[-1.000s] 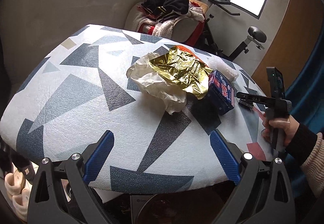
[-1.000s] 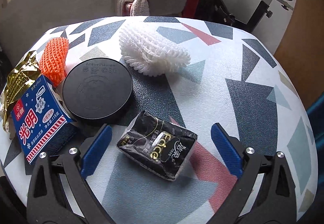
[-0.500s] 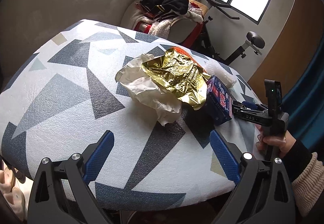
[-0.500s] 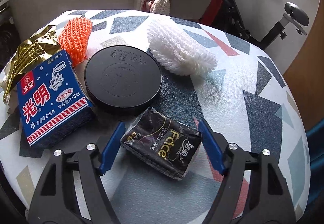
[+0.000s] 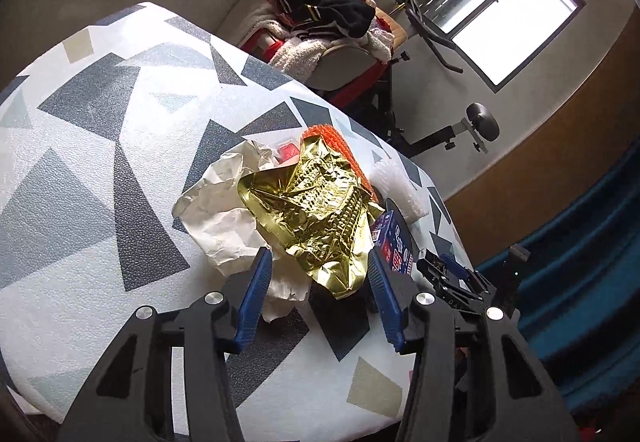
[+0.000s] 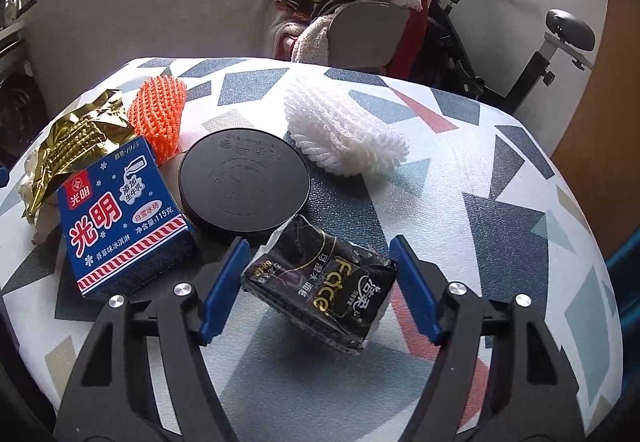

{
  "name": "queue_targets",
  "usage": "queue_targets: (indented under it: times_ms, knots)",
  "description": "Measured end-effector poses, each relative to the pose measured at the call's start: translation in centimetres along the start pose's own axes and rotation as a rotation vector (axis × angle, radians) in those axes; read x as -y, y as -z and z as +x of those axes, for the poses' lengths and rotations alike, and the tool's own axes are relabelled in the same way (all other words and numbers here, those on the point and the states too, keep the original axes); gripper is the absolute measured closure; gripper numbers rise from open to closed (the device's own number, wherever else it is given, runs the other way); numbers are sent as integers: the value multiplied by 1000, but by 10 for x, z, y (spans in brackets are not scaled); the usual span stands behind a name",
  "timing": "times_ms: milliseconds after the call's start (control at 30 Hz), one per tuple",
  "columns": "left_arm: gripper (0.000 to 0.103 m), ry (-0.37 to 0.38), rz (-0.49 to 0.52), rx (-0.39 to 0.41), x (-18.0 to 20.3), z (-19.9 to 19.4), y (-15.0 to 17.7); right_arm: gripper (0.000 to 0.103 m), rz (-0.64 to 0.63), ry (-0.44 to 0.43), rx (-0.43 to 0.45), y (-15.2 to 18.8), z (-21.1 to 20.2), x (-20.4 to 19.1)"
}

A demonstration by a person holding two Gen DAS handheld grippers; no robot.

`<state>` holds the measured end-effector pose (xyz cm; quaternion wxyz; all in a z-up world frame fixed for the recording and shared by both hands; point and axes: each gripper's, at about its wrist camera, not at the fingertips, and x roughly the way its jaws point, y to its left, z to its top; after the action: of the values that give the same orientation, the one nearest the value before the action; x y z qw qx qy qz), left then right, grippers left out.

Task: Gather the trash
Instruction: 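Lift the gold foil bag with the left tool toward the bin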

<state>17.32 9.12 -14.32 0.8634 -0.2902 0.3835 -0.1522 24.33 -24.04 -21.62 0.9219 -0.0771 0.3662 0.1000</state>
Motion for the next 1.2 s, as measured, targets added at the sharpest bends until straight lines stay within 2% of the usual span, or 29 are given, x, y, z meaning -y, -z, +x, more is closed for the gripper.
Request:
queue_targets:
  times_ms: [33,100,167,333,400,467,667,900,933,1000,1033,1200]
  knots:
    - [65,2,-17,-5,-3,5,-9,31,4,-1,0,0,0,1]
    - [68,-7,-30,-9,-9,13,-26,31,7,-2,-3,0,1,1]
    - [70,-41,26,-21,-4,22,-41,31,6,2,-6,0,1,1]
    - [70,-202,457,-91,43,51,-46,31,-15,-7,-7,0,2,-4]
    - [70,-227,537,-120,52,62,-46,31,-17,-11,-12,0,3,-4]
    - [74,-239,546,-130,56,69,-52,31,-14,-13,-14,1,3,-3]
    - [76,-291,542,-140,51,80,-63,31,12,-29,-5,0,2,3]
    - [76,-268,478,-192,34,90,-54,31,10,-28,-1,0,1,4]
    - [76,-267,479,-186,34,89,-51,31,8,-27,1,0,1,4]
    - [86,-270,484,-166,36,87,-50,31,7,-27,3,0,1,4]
    - [95,-274,483,-155,36,85,-50,31,9,-28,3,0,1,4]
    - [99,-256,485,-60,48,61,-59,31,17,-37,3,0,1,5]
